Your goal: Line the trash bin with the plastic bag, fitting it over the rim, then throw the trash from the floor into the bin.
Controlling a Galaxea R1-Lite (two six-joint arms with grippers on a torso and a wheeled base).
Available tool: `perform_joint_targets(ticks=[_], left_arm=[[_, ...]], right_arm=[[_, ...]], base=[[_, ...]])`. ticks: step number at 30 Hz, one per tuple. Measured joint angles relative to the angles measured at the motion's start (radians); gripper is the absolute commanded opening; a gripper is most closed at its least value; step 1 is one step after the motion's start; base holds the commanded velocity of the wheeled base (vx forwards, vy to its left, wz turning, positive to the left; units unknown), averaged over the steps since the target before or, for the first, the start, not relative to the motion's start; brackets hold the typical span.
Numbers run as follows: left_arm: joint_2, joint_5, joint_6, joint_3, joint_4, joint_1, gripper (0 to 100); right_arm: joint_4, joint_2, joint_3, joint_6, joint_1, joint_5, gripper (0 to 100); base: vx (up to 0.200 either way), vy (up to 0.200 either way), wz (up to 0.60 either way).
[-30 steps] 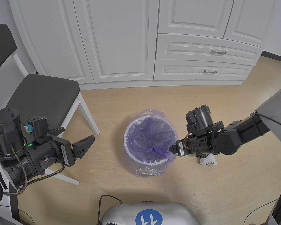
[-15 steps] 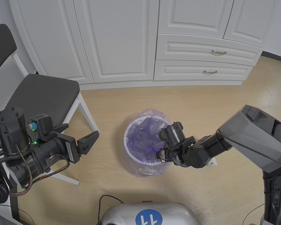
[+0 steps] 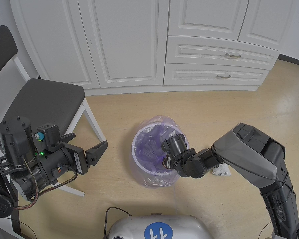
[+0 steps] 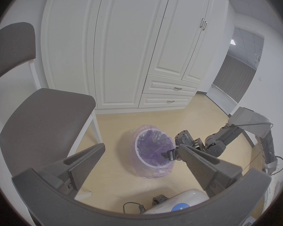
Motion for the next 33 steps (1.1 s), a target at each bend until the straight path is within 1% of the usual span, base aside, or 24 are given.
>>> perform_joint_targets(ticks=[6,8,16,21,27,33], left_arm=[[0.002,0.0,0.0,0.006,-0.003,-0.001,100],[0.002,0.0,0.0,0.008,-0.003,-0.001,100],[0.0,-0.002,0.014,0.023,-0.006,-0.005,100],[0.002,-0.002,0.032,0.034,-0.046,-0.008,100],[0.008,-0.002,0.035,0.046,-0.068,-0.008,100],[0.011,-0.001,0.036,0.049,-0.069,-0.007,100]], right_arm=[[0.001,0.032,-0.09,0.035,-0.033,-0.063,100],[0.001,0.038,-0.109,0.04,-0.046,-0.067,100],[0.005,0.049,-0.156,0.046,-0.107,-0.07,100],[0.011,0.026,-0.163,0.046,-0.131,-0.07,100],[0.016,-0.024,-0.136,0.045,-0.14,-0.07,100],[0.052,-0.061,-0.12,0.044,-0.146,-0.068,100]], base=[[0.0,0.0,0.0],[0.0,0.0,0.0],[0.0,0.0,0.0],[0.0,0.0,0.0],[0.0,0.0,0.0],[0.0,0.0,0.0]])
